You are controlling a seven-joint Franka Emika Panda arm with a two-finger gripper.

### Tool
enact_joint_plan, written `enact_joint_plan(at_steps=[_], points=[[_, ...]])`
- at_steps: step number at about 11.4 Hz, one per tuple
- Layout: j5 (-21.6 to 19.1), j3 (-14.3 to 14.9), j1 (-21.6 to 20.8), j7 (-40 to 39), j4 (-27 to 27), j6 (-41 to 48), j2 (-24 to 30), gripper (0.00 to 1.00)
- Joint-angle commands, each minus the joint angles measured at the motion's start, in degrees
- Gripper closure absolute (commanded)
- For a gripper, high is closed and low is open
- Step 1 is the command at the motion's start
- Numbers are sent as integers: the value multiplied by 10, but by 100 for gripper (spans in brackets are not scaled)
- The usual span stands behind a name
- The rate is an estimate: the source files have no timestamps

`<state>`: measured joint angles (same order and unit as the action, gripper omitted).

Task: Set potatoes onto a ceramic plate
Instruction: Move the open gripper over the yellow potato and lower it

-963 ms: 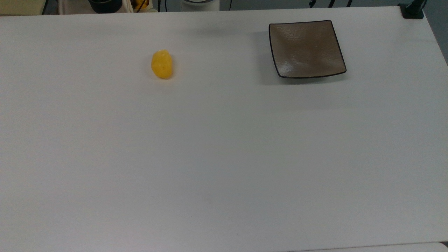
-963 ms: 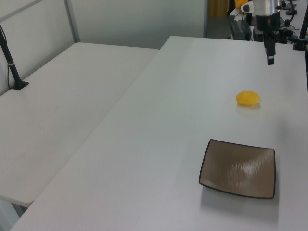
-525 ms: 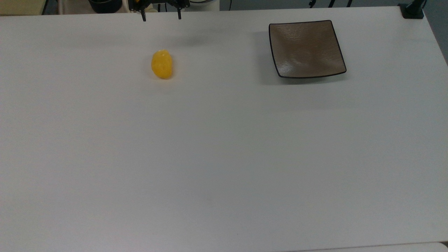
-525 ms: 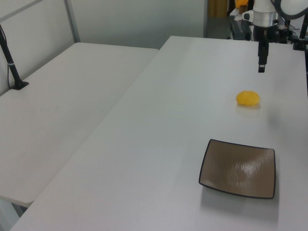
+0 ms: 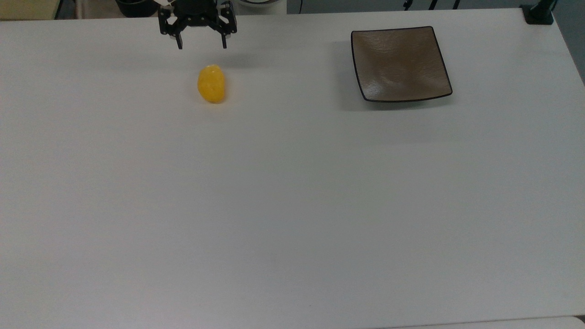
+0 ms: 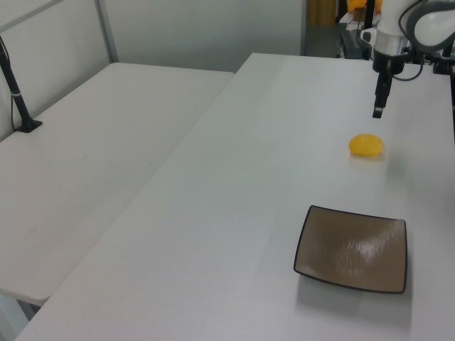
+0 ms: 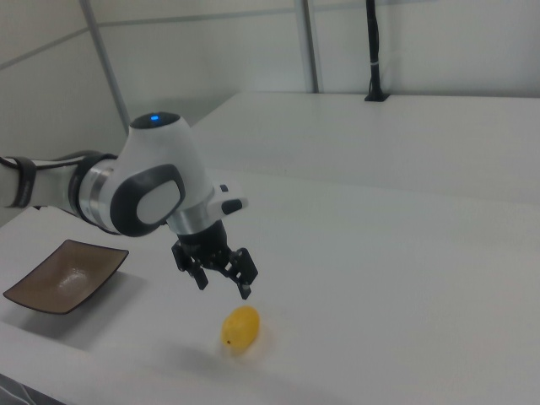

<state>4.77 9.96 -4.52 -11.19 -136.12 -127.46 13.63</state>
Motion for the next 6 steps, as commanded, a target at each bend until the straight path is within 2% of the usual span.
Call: enact_joint_plan(at_steps=[1,6], points=[[7,3,0,-13,-17,-63,-41,0],[7,2,-5,-13,-17,-128,-105,0]])
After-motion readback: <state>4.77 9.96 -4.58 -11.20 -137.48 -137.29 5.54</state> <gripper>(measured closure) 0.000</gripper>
